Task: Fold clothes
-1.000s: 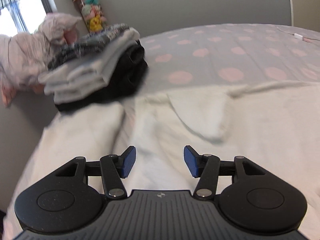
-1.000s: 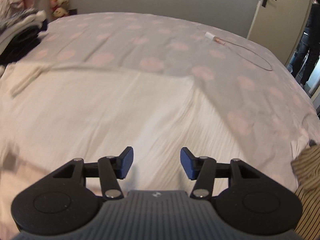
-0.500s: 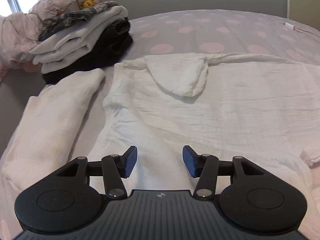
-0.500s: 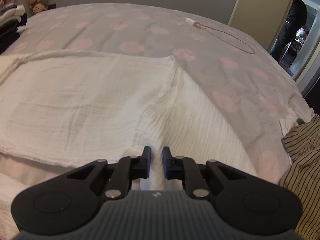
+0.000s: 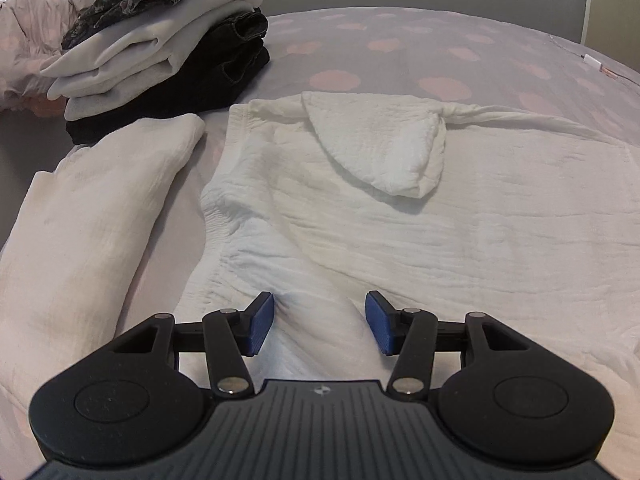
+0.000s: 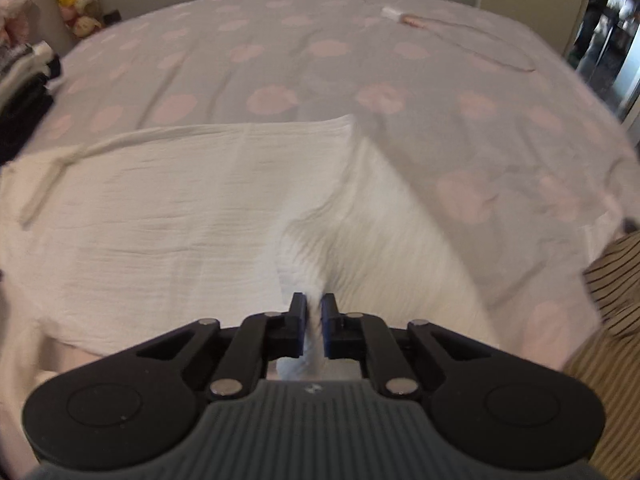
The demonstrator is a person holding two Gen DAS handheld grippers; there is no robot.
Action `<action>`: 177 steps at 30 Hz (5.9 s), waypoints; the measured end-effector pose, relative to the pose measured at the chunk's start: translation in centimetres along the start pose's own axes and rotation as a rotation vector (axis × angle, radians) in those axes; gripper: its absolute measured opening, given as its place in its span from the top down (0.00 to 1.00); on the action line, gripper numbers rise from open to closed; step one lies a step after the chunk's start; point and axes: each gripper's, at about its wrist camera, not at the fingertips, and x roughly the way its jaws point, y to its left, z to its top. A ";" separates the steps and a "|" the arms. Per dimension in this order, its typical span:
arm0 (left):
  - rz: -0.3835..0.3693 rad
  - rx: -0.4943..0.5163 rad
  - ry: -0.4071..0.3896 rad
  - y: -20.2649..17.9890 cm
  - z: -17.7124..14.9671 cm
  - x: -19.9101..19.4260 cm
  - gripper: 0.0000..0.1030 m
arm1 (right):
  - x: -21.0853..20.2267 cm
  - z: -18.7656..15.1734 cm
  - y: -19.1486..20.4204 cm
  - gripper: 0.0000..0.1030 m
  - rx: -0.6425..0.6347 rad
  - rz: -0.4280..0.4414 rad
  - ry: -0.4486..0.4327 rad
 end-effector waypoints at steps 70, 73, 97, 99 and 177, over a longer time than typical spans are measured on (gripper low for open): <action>-0.066 0.220 -0.211 -1.5 -4.4 -11.9 0.38 | -7.2 -13.2 -0.5 0.42 -0.191 -0.059 0.104; -0.092 0.230 -0.196 -1.3 -4.9 -11.7 0.38 | -7.9 -13.6 0.8 0.42 -0.290 -0.089 0.099; -0.256 0.409 -0.056 -1.8 -7.5 -9.4 0.38 | -2.3 -14.2 2.8 0.89 -0.248 -0.103 0.385; -0.256 0.402 -0.047 -1.6 -7.4 -9.2 0.38 | -3.4 -13.3 1.9 0.89 -0.223 -0.100 0.358; -0.284 0.777 -0.147 -4.8 -10.9 -11.8 0.75 | -11.0 -8.1 -17.3 0.67 0.031 -0.674 -0.041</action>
